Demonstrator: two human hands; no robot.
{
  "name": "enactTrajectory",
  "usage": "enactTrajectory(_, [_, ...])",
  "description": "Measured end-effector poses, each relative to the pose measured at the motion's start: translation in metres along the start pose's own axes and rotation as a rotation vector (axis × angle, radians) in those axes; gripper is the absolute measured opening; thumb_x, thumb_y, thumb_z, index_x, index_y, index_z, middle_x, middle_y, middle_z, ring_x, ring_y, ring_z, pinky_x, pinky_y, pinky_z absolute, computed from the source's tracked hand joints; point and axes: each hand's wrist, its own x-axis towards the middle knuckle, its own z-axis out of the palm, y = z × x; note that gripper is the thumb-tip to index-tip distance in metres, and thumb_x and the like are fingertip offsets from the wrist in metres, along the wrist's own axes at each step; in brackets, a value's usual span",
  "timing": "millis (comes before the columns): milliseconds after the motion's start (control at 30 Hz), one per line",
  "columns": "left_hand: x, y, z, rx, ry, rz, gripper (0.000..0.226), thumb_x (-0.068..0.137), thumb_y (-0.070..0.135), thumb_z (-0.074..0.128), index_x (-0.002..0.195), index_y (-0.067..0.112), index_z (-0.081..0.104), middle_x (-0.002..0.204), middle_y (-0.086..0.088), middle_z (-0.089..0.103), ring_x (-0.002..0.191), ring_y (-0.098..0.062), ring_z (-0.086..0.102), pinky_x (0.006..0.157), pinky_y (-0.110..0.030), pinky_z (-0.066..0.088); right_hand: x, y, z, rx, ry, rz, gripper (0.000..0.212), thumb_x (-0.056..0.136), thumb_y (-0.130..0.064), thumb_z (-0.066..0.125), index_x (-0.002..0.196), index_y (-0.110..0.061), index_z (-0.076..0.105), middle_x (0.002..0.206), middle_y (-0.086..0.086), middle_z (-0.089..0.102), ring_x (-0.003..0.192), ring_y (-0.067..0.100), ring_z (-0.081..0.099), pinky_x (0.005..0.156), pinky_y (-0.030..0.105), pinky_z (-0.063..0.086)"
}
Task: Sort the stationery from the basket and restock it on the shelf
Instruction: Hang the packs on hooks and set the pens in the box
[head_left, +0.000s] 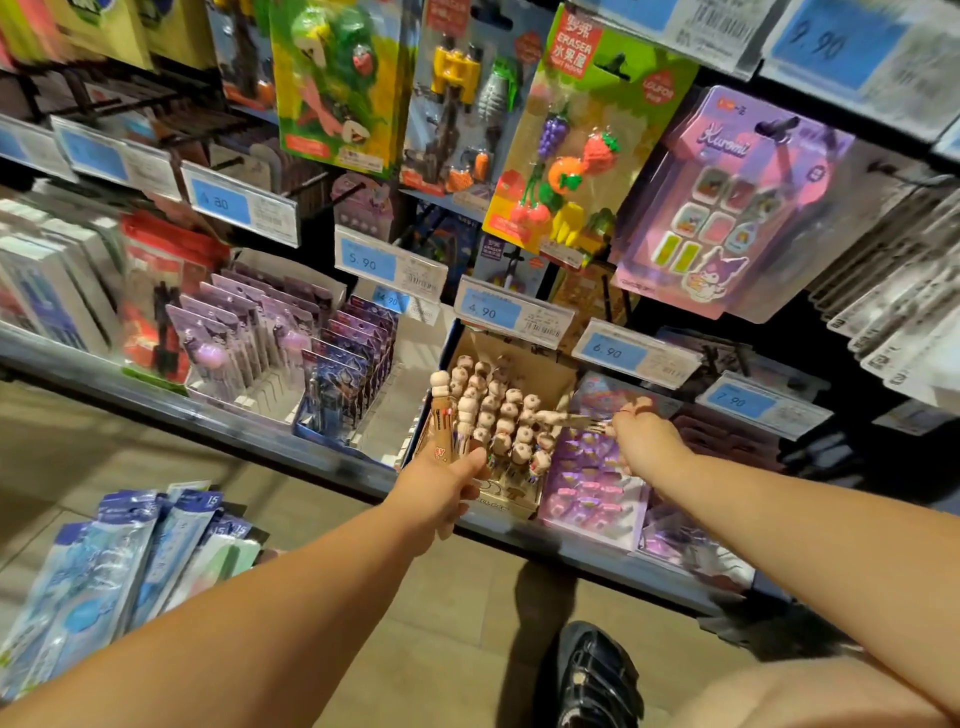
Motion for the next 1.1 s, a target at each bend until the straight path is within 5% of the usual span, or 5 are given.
enactTrajectory(167, [-0.002,0.0,-0.001,0.001,-0.056,-0.018,0.024,0.098,0.032,0.057,0.117,0.019,0.052,0.101,-0.003,0.066,0.088,-0.02,0.058,0.074,-0.038,0.052,-0.002,-0.013,0.003,-0.365,-0.073,-0.079,0.024,0.103,-0.015,0.032,0.114,-0.003,0.049,0.129,0.022,0.049,0.116,0.035,0.051,0.086,0.032,0.04])
enactTrajectory(400, [-0.001,0.003,-0.011,0.035,-0.073,-0.05,0.026,0.097,0.034,0.057,0.116,0.016,0.056,0.097,-0.001,0.066,0.085,-0.017,0.055,0.069,-0.028,0.05,0.026,-0.027,0.022,-0.343,-0.107,-0.089,0.021,0.098,-0.015,0.042,0.077,-0.015,0.042,0.076,0.004,0.044,0.073,0.022,0.048,0.058,0.024,0.032])
enactTrajectory(767, [0.003,0.008,-0.034,0.014,-0.069,-0.051,0.016,0.097,0.032,0.058,0.107,0.019,0.057,0.093,0.0,0.066,0.084,-0.017,0.054,0.083,-0.036,0.052,0.029,-0.059,0.032,-0.744,-0.284,-0.265,0.031,0.102,-0.01,0.038,0.129,-0.012,0.051,0.141,0.02,0.046,0.132,0.034,0.043,0.104,0.037,0.036])
enactTrajectory(1000, [0.004,0.01,-0.041,0.024,-0.111,-0.044,0.021,0.097,0.032,0.058,0.109,0.016,0.057,0.089,0.0,0.062,0.082,-0.016,0.052,0.078,-0.031,0.051,0.041,-0.061,0.041,-0.73,-0.268,-0.271,0.028,0.096,0.001,0.041,0.07,-0.008,0.037,0.108,0.012,0.055,0.112,0.025,0.054,0.08,0.026,0.038])
enactTrajectory(1100, [0.005,0.009,-0.041,0.027,-0.123,-0.036,0.02,0.097,0.032,0.058,0.11,0.017,0.056,0.096,-0.002,0.064,0.083,-0.017,0.052,0.076,-0.03,0.05,0.05,-0.054,0.046,-0.686,-0.329,-0.28,0.024,0.099,-0.005,0.041,0.113,0.004,0.059,0.107,0.01,0.057,0.098,0.017,0.049,0.081,0.024,0.039])
